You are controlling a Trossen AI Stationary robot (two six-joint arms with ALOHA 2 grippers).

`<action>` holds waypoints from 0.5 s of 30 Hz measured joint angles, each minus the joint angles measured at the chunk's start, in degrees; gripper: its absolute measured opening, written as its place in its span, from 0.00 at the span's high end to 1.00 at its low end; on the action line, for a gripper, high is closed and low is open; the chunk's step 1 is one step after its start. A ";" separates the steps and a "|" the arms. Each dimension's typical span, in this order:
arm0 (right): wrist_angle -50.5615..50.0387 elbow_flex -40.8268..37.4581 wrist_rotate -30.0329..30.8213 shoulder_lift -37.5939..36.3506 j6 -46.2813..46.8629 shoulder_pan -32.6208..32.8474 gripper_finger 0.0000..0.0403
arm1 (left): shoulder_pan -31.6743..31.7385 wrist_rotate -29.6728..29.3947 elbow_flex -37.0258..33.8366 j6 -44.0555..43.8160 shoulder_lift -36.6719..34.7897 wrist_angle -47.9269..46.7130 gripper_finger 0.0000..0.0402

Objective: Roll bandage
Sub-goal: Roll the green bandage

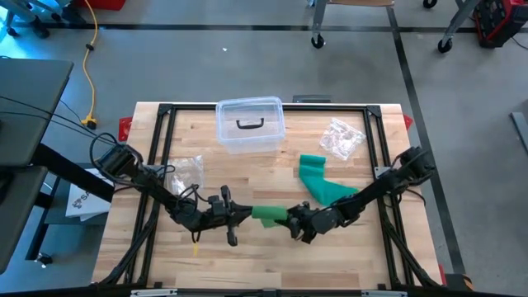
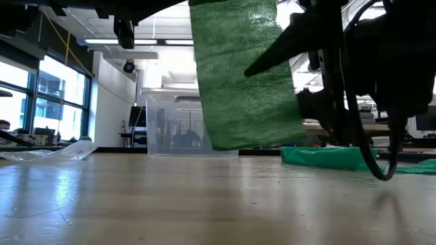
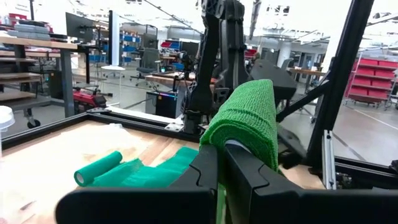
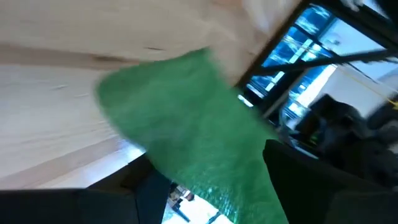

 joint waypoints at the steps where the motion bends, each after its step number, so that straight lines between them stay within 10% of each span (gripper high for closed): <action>1: 1.17 0.21 0.07 0.53 -0.13 0.01 0.42 | 0.23 0.00 0.00 -0.02 0.00 -0.06 0.99; 9: 3.75 2.08 0.31 3.06 4.20 0.41 0.54 | 0.84 0.15 0.00 -0.50 0.00 -0.46 0.99; 15: 2.52 2.08 0.52 3.10 16.56 2.42 0.88 | 0.84 -1.38 0.00 -0.90 0.00 -2.33 0.99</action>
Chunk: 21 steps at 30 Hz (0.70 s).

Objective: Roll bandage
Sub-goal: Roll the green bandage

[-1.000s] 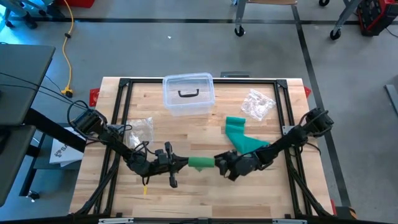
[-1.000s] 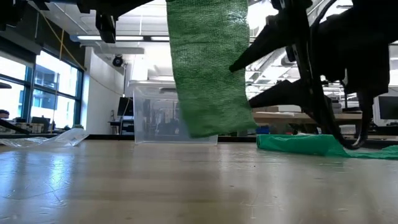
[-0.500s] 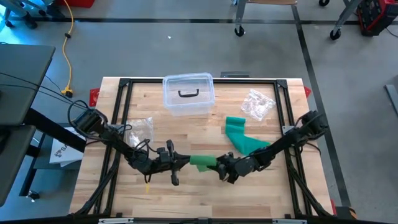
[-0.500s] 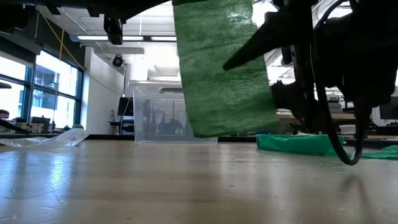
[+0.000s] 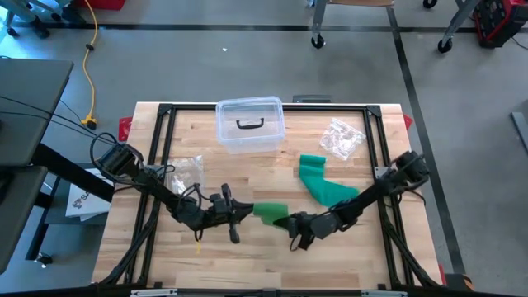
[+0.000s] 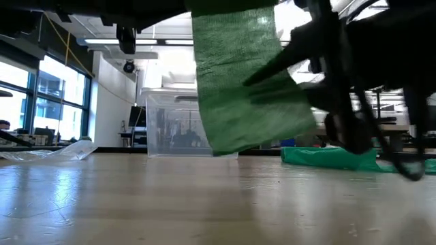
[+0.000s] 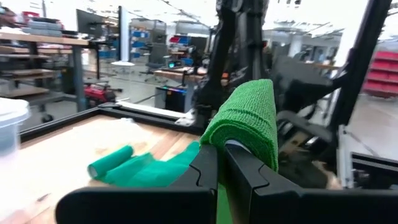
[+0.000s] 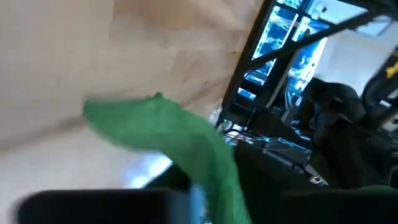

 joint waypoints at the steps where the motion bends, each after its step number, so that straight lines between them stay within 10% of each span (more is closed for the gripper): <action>1: -0.06 0.00 0.00 0.00 2.45 0.61 0.94 | 0.00 -0.64 0.00 0.18 0.00 -0.47 0.99; 14: 0.96 9.18 4.07 -0.85 65.19 5.83 1.00 | 0.29 -2.98 0.02 -6.93 1.64 -17.18 1.00; 21: -1.22 16.41 16.75 -1.51 73.51 3.11 1.00 | -2.95 -3.82 0.37 -9.23 4.57 -16.87 1.00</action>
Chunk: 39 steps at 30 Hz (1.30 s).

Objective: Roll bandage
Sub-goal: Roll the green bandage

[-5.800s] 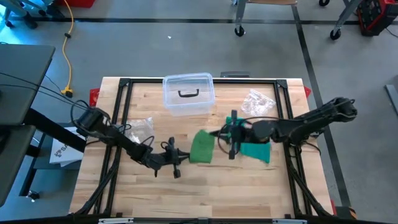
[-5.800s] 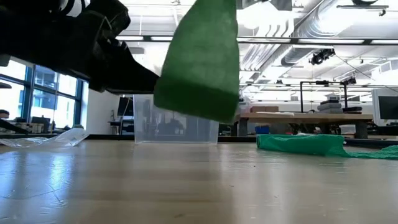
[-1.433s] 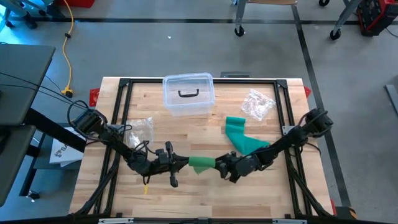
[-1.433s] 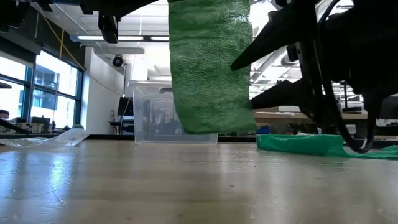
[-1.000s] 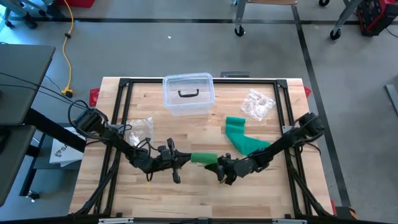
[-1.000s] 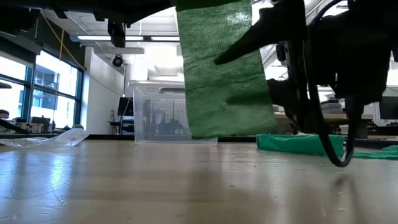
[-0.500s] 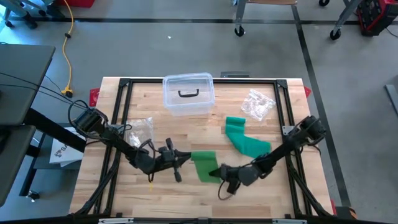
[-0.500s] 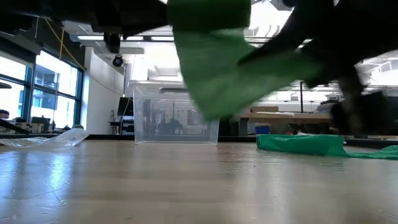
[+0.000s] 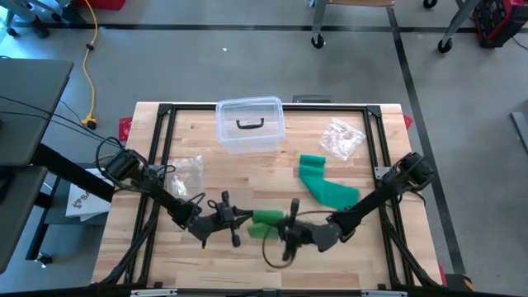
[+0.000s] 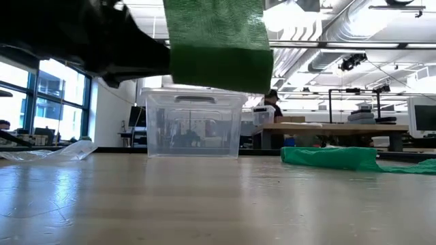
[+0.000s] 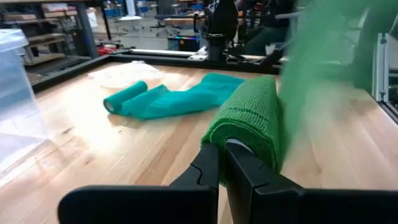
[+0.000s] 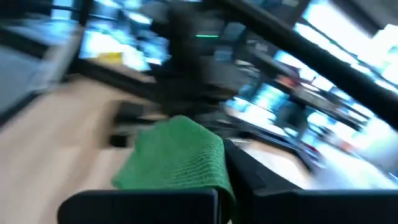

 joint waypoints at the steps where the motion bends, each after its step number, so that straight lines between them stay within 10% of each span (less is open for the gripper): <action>1: -0.07 0.54 1.99 -0.47 0.31 -0.47 1.00 | -0.72 -1.03 0.00 -0.11 0.29 0.10 1.00; 8: -7.09 1.06 4.10 -3.74 15.21 -5.66 1.00 | -3.31 -3.33 0.02 -4.71 2.75 0.24 1.00; 15: -22.88 1.04 -9.24 -3.13 36.65 -12.24 1.00 | -3.57 -2.31 -0.02 -5.47 3.58 -0.18 1.00; 32: -35.19 1.08 -15.40 -3.65 47.73 -16.71 0.99 | -5.35 -2.71 -0.04 4.51 3.58 10.04 1.00; 39: -37.33 1.06 -19.50 -3.98 45.10 -16.00 0.78 | -5.48 -2.74 -0.04 3.67 3.58 10.33 1.00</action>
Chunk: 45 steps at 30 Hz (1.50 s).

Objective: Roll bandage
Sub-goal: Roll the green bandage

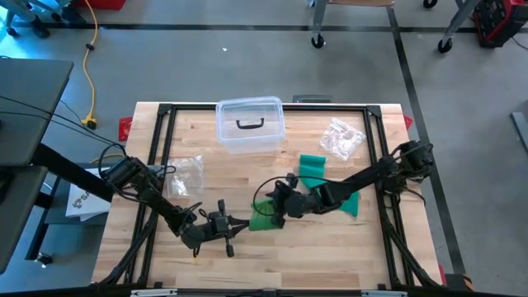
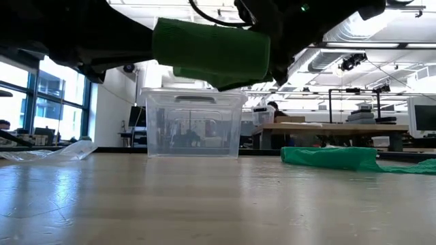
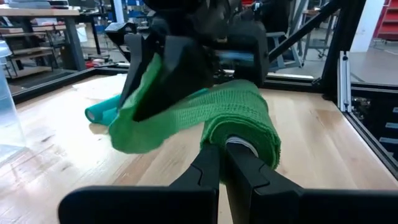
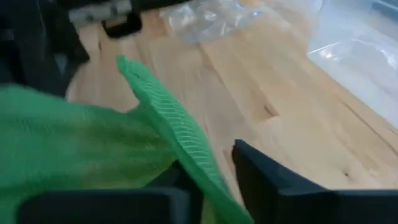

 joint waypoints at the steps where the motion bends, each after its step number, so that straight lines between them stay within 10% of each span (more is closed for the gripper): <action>1: -1.36 -0.02 -0.05 -0.51 -1.51 0.00 0.74 | 0.00 -0.02 0.00 -0.02 0.00 0.34 1.00; 17: -18.78 -0.03 -4.89 -12.95 -12.97 -1.35 0.46 | 0.00 0.17 0.02 4.49 -0.13 8.12 1.00; 30: -12.90 -0.03 -14.15 -13.15 -21.31 -10.20 0.32 | 0.00 0.15 0.01 5.46 -0.44 11.23 1.00; 39: -11.06 -0.05 -39.96 -13.15 -39.07 -12.39 0.32 | -0.04 3.61 0.02 8.99 -0.48 18.68 1.00; 45: -3.19 -0.05 -25.64 -13.44 -38.84 -12.01 0.32 | -0.04 8.32 0.02 11.71 -0.52 23.83 1.00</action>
